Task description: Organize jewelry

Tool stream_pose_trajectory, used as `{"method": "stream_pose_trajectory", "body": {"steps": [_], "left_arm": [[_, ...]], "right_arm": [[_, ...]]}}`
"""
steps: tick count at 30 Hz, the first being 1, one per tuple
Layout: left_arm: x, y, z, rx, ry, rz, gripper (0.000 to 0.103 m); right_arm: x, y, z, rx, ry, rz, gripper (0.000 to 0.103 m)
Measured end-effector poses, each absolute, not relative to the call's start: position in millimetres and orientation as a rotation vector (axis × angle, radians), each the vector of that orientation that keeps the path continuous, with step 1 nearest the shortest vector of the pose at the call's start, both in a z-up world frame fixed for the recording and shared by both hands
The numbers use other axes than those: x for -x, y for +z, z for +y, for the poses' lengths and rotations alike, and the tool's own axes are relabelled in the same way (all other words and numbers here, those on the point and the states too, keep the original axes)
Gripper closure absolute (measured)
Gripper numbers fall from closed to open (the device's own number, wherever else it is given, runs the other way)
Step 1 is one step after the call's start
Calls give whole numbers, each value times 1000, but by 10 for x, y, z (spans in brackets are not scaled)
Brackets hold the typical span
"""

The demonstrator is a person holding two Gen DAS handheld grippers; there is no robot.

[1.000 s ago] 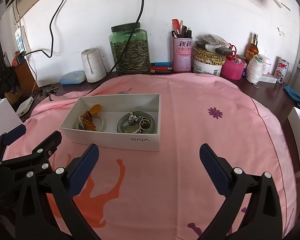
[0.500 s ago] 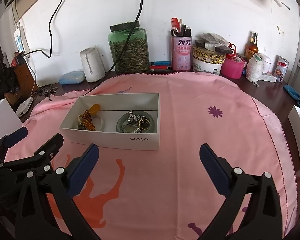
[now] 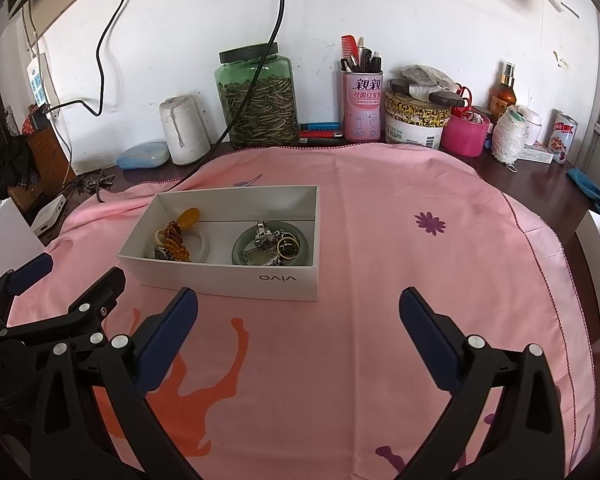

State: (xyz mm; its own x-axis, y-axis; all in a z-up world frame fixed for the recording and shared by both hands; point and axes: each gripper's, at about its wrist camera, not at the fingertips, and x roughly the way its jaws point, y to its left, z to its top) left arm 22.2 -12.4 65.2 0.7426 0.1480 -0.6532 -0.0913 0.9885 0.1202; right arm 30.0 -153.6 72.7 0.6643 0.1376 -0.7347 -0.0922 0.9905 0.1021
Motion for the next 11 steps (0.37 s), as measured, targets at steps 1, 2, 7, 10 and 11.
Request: {"method": "stream_pose_trajectory", "body": {"steps": [1,2,7,10,11], "left_arm": [[-225,657,-128,-83,131,721,6],[-224,662,-129,-84,130,718,6],[-215,682,-124,-75,133,717,6],[-224,680,-128,-76,131,719,6],[-222,679,-128,-77,132,718,6]], "right_arm": [[-296,722,-1539,-58,130,833,7],[-300,728,-1538,-60,129,834,7],[-300,736,-1542,-64,129,832,7],[-304,740,-1538,-64,129,832,7],[-304,740,-1538,-64,128,832,7]]}}
